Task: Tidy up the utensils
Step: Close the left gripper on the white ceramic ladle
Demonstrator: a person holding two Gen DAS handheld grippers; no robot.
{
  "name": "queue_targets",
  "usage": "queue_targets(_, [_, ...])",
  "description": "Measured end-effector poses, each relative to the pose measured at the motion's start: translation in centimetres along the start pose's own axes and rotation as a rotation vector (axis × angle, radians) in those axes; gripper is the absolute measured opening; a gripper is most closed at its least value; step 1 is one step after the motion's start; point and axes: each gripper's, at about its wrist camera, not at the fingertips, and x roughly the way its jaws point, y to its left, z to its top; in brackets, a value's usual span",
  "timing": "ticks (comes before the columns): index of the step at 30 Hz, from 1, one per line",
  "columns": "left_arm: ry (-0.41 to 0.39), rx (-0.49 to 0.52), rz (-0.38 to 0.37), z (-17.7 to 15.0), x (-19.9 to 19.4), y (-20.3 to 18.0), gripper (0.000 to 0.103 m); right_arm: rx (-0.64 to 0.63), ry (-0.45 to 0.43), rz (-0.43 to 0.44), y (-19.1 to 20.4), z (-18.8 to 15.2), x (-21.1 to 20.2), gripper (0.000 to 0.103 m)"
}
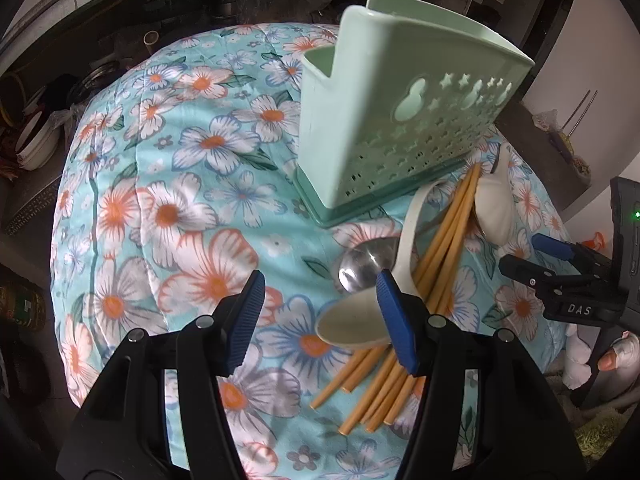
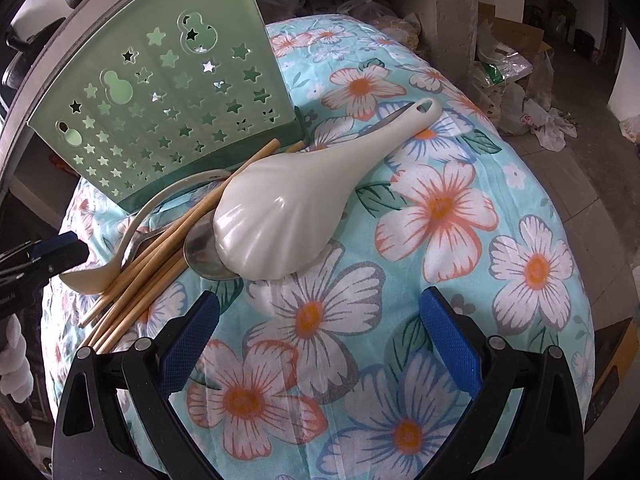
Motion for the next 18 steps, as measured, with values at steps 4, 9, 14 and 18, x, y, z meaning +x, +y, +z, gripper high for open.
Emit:
queue_targets(4, [0.005,-0.017,-0.005,-1.2,-0.1,-0.2,0.055,0.002,-0.002,-0.003,0.0,0.0,0.0,0.098])
queue_targets(9, [-0.056,-0.080,-0.001,-1.4,-1.6,1.0,0.056,0.000,-0.002,-0.003,0.1,0.0,0.0,0.098])
queue_targets(14, [-0.108,-0.131,-0.027,-1.8,-3.2,1.9,0.056,-0.001,-0.004,0.002,0.2,0.1,0.1,0.098])
queue_targets(18, [-0.126,-0.170,-0.086,-2.5,-3.7,1.9,0.056,0.001,-0.004,0.018,-0.1,0.2,0.1,0.098])
